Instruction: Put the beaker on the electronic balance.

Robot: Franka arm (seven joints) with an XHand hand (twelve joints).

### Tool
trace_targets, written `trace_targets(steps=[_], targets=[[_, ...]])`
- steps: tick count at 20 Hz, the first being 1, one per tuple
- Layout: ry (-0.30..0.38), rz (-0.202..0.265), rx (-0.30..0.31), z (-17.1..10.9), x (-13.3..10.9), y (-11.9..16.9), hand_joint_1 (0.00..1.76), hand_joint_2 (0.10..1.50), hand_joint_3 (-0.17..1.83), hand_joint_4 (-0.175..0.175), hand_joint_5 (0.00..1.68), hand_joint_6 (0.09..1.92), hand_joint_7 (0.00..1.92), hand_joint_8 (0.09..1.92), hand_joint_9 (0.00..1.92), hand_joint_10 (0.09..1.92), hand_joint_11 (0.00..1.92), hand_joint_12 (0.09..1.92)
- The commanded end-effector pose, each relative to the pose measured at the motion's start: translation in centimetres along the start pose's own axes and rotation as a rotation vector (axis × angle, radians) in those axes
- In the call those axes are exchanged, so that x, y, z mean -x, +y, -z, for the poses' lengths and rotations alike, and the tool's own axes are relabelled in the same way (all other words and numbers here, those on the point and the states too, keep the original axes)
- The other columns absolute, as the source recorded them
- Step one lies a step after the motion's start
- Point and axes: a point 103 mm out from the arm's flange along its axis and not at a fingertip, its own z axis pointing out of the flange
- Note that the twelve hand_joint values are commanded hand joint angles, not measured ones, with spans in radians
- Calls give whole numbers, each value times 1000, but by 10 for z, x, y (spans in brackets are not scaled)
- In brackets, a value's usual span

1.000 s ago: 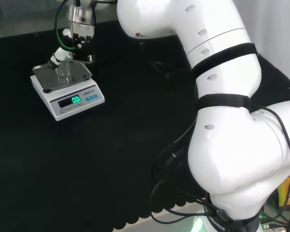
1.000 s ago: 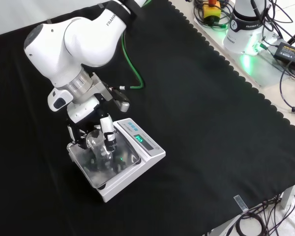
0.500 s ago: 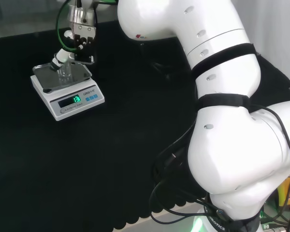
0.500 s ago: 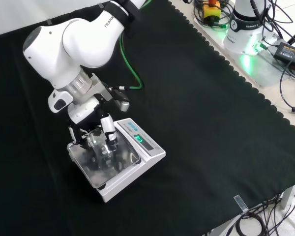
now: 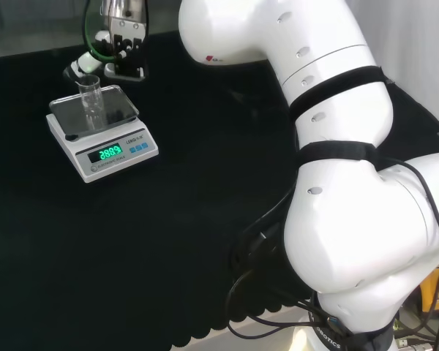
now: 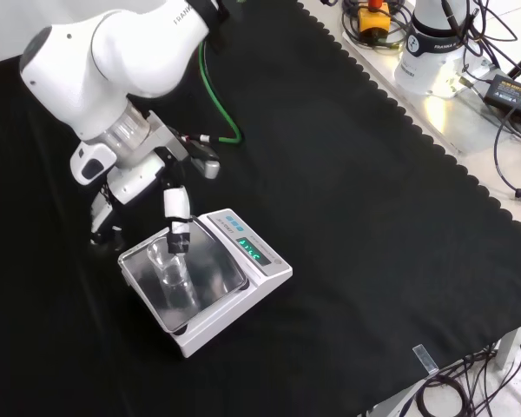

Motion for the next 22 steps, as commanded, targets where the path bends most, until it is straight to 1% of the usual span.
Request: trace_targets(steps=[1, 3, 6, 9, 13, 15, 17, 19, 22], targets=[[-10, 11, 3, 20, 21, -32, 505, 702, 130, -94, 301, 273, 145, 878, 77, 946, 97, 1538], [32, 34, 3, 30, 28, -40, 499, 707, 116, -94, 307, 242, 131, 875, 56, 949, 75, 1540], [127, 108, -11, 51, 46, -61, 492, 718, 97, -93, 329, 204, 135, 875, 55, 952, 64, 1546], [194, 175, -29, 77, 68, -88, 487, 722, 92, -92, 347, 199, 151, 879, 67, 956, 64, 1547], [251, 228, -12, 106, 95, -123, 483, 729, 91, -91, 367, 201, 176, 884, 78, 955, 67, 1547], [264, 229, 6, 117, 108, -137, 482, 731, 90, -91, 372, 199, 188, 884, 81, 953, 67, 1547], [266, 200, 32, 129, 120, -148, 482, 734, 89, -91, 381, 200, 202, 885, 84, 951, 68, 1547], [286, 189, 56, 137, 128, -158, 483, 738, 86, -92, 396, 198, 221, 879, 90, 945, 72, 1546], [310, 187, 68, 142, 136, -171, 484, 743, 81, -93, 412, 192, 243, 867, 100, 937, 80, 1545]])
